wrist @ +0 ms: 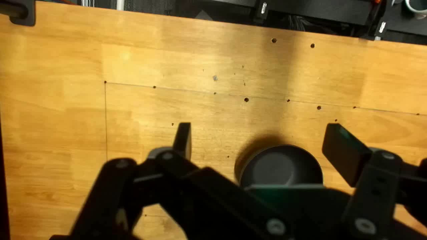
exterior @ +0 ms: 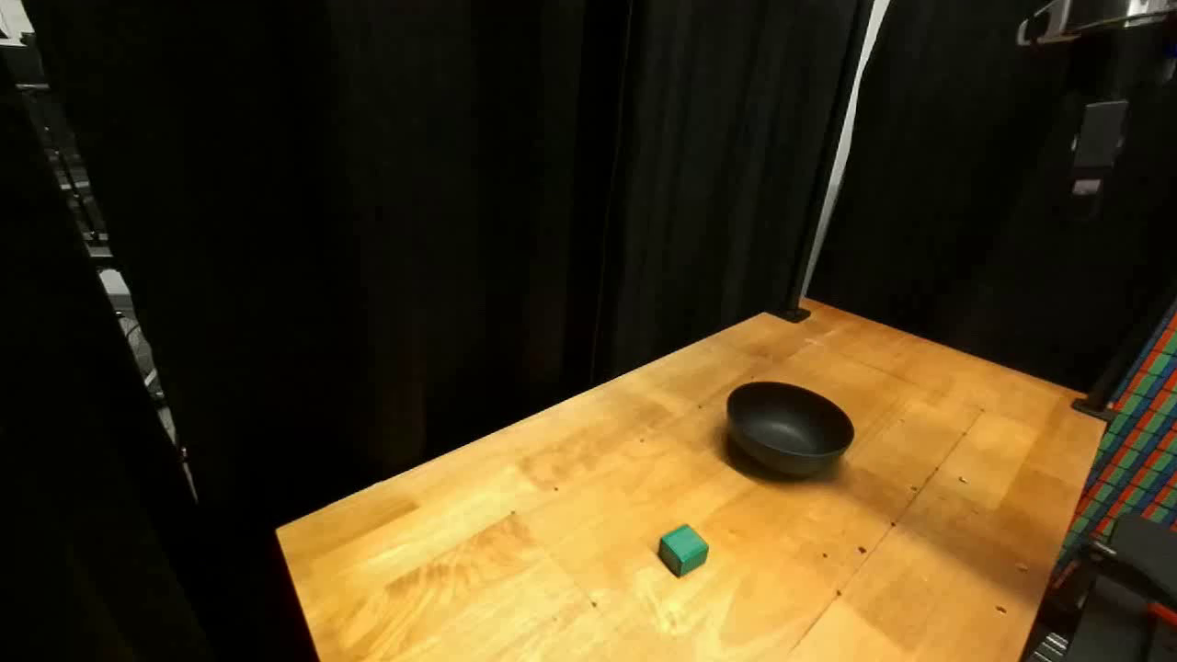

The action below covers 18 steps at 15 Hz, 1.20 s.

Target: Put the block in the bowl

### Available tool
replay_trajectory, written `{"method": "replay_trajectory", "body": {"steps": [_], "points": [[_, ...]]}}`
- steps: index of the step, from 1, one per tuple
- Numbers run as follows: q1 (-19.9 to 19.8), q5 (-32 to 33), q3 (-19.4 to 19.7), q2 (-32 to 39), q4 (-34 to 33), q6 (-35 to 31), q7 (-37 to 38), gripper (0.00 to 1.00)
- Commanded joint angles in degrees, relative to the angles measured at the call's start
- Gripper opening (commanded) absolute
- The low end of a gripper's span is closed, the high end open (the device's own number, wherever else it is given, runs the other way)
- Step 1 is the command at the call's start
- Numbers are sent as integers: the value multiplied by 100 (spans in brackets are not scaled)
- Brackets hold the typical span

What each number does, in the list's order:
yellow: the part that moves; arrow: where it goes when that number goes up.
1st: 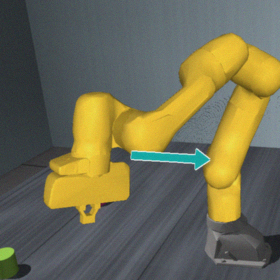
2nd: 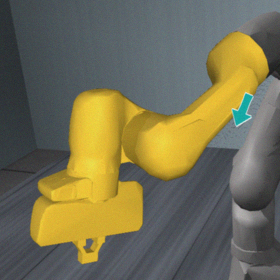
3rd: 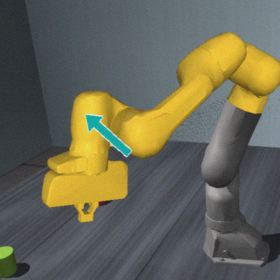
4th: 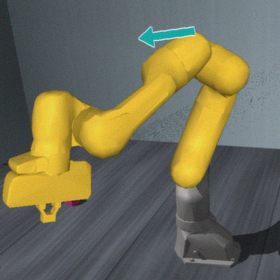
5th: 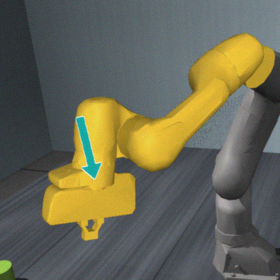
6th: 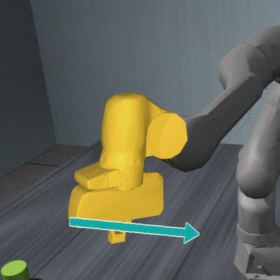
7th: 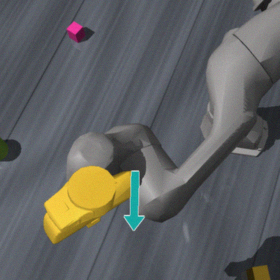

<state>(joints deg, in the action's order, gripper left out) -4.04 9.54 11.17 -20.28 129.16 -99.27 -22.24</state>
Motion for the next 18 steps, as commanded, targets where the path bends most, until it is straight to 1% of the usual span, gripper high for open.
{"method": "replay_trajectory", "body": {"steps": [1, 4, 5, 8, 12, 15, 18], "points": [[-35, -12, -32, 4, -23, 5, -10, 100], [-35, -12, -32, -9, -62, 5, -10, 100], [-18, 30, -119, 107, 27, -127, 229, 100], [277, -248, -383, 492, 516, -729, 316, 100], [807, -898, -1002, 1203, 833, -1662, 488, 100], [1219, -1358, -1561, 1925, 759, -2395, 733, 100], [1529, -1442, -2048, 2663, 573, -3177, 1116, 100]]}}
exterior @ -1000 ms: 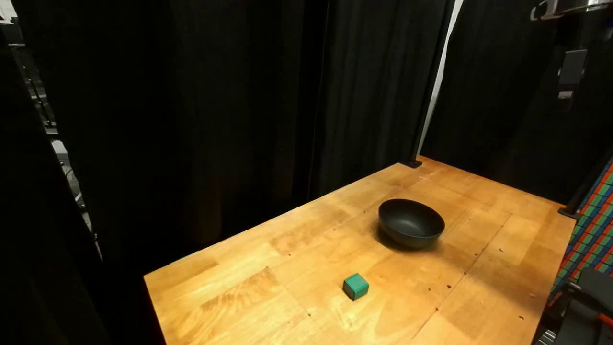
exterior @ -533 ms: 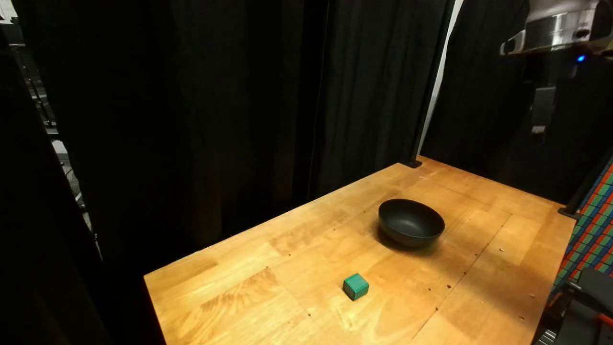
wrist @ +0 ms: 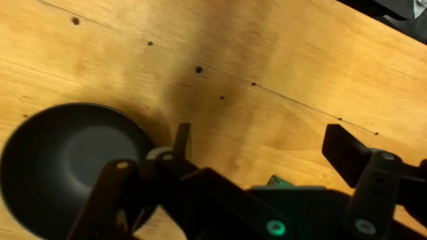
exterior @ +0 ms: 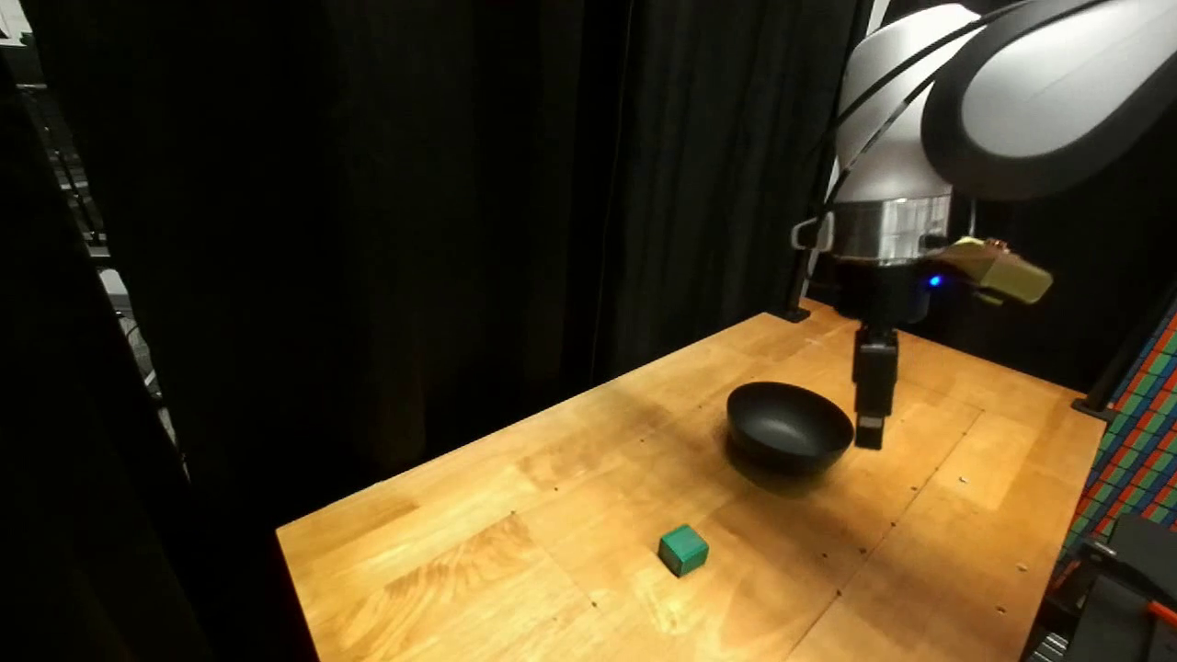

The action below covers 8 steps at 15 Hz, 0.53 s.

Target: Put the block in the bowl

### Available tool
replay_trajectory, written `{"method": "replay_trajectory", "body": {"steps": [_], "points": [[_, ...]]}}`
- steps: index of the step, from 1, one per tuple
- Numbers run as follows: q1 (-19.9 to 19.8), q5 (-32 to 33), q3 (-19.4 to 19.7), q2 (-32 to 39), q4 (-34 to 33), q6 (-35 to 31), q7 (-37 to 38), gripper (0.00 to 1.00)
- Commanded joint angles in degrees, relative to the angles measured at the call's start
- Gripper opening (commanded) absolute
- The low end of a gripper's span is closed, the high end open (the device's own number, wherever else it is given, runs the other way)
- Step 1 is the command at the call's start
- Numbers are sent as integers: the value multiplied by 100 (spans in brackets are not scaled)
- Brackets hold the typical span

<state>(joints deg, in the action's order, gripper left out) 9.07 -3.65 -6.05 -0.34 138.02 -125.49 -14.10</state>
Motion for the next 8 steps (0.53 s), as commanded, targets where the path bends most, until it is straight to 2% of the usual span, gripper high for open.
{"method": "replay_trajectory", "body": {"steps": [1, 5, 8], "points": [[306, -46, -456, 882, -387, -791, 498, 100], [618, 249, -716, 1691, -670, -1714, 1231, 100], [839, 541, -655, 2191, -904, -2204, 1688, 100]]}}
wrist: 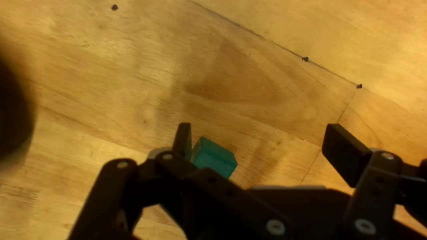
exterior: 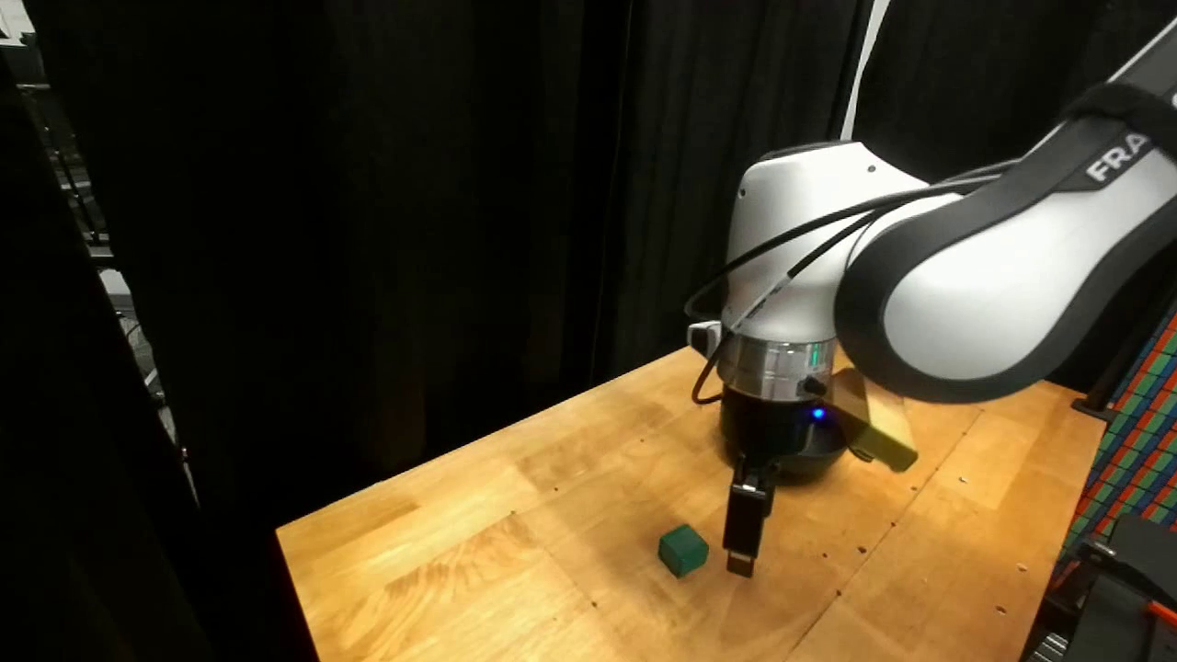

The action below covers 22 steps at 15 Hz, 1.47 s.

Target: Put the block in the bowl

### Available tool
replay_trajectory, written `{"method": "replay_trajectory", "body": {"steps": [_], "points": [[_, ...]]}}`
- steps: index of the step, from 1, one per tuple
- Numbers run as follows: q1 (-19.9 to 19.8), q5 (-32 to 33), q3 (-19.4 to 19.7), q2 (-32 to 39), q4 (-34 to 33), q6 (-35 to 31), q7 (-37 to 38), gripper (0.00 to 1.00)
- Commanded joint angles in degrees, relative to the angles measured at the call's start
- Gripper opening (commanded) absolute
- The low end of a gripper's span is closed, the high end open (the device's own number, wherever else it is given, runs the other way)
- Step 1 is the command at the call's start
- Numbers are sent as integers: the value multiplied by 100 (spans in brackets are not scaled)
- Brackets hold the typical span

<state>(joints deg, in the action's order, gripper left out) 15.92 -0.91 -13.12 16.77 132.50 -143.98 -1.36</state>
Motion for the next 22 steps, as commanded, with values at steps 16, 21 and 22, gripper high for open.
{"method": "replay_trajectory", "body": {"steps": [16, 21, 22], "points": [[988, 1348, 1100, 1632, -1214, -826, 1781, 51], [995, 1570, 1334, 1094, -1031, -295, 1898, 21], [980, 1664, 1426, 927, -999, -153, 1932, 21]]}}
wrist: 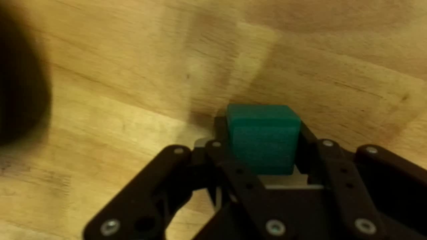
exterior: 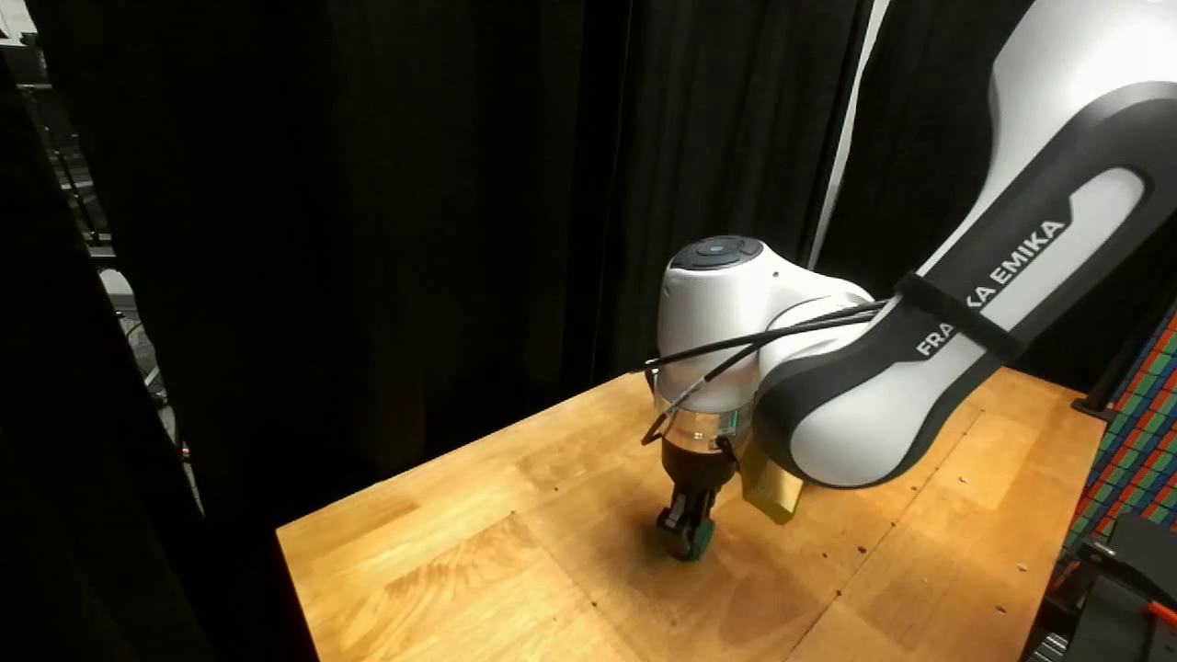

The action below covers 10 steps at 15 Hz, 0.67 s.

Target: Put the block in the bowl

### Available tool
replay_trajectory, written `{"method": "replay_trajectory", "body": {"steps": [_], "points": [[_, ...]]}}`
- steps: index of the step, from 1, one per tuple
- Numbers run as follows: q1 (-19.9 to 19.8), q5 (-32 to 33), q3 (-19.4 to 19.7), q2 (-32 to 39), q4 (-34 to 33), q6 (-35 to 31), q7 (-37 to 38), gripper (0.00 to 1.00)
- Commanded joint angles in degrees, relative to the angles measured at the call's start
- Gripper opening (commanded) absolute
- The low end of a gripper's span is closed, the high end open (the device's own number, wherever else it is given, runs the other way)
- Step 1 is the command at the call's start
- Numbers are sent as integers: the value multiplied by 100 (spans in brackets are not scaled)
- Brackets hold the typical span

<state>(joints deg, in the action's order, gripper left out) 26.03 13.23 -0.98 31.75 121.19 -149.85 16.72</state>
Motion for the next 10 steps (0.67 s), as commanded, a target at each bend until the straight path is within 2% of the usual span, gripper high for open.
{"method": "replay_trajectory", "body": {"steps": [1, 4, 7, 9, 10], "points": [[-12, 437, 400, -782, 160, 584, 245, 21], [-143, 1175, 832, -1166, 73, 893, 679, 21], [-556, 1614, 975, -1287, -28, 1134, 940, 21], [-895, 1638, 977, -1272, -40, 1247, 942, 21], [-1078, 1513, 935, -1269, -22, 1259, 856, 71]]}}
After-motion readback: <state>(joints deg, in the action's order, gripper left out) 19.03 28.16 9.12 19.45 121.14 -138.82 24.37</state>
